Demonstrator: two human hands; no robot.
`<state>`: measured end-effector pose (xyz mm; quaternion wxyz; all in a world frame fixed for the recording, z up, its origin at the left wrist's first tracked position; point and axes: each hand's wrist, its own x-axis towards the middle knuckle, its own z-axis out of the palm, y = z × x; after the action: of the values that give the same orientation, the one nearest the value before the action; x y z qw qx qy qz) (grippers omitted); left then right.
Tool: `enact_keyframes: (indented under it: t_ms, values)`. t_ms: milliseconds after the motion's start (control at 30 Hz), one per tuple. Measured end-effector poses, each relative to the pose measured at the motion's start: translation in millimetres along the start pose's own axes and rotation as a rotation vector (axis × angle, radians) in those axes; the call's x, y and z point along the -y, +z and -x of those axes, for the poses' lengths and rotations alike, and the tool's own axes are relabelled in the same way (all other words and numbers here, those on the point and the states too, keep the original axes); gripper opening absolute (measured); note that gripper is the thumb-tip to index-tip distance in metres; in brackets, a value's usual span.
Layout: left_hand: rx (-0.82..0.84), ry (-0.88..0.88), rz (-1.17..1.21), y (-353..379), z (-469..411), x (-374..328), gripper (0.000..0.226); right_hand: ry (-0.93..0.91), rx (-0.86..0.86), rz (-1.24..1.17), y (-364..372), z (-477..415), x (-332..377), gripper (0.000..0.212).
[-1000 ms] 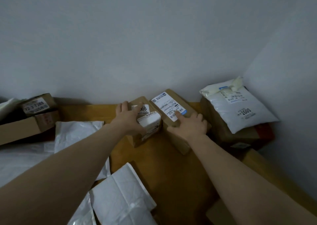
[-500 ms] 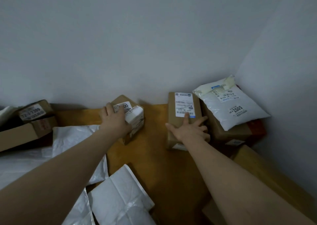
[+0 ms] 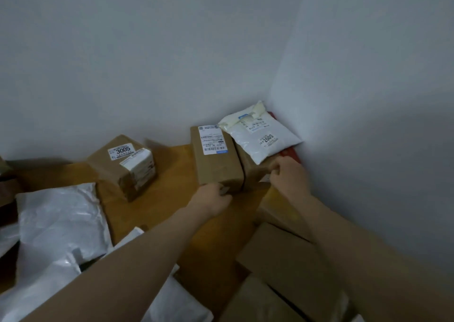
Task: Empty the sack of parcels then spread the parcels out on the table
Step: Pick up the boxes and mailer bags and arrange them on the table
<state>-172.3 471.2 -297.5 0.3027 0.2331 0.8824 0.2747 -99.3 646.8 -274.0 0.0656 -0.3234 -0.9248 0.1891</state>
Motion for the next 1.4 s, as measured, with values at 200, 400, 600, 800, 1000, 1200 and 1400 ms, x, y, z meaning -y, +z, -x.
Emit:
enact_keyframes:
  t_ms: [200,400,600,800,1000,1200,1400]
  values:
    - [0.164,0.005,0.116,41.2,15.4,-47.1,0.038,0.149,0.629,0.139,-36.4,32.0,-74.8,0.105]
    - [0.230,-0.054,0.102,72.9,21.8,-65.7,0.069,0.091,0.500,0.189,-24.5,41.8,-104.6,0.105]
    - [0.393,-0.155,-0.007,92.3,27.3,-72.1,0.065,0.081,0.116,0.281,-32.8,49.5,-101.9,0.107]
    - [0.408,-0.207,0.046,90.9,27.6,-80.2,0.058,-0.013,0.071,0.203,-0.3,78.0,-91.0,0.046]
    - [0.400,-0.213,0.112,87.8,36.0,-85.3,0.058,0.158,0.110,-0.284,-16.6,76.1,-111.9,0.031]
    - [0.363,-0.348,0.075,80.7,57.7,-90.8,0.053,0.627,0.478,-0.300,-41.8,88.7,-117.0,0.077]
    - [0.339,-0.511,0.215,81.1,54.1,-61.7,0.073,0.858,0.744,-0.503,-45.0,112.6,-113.7,0.098]
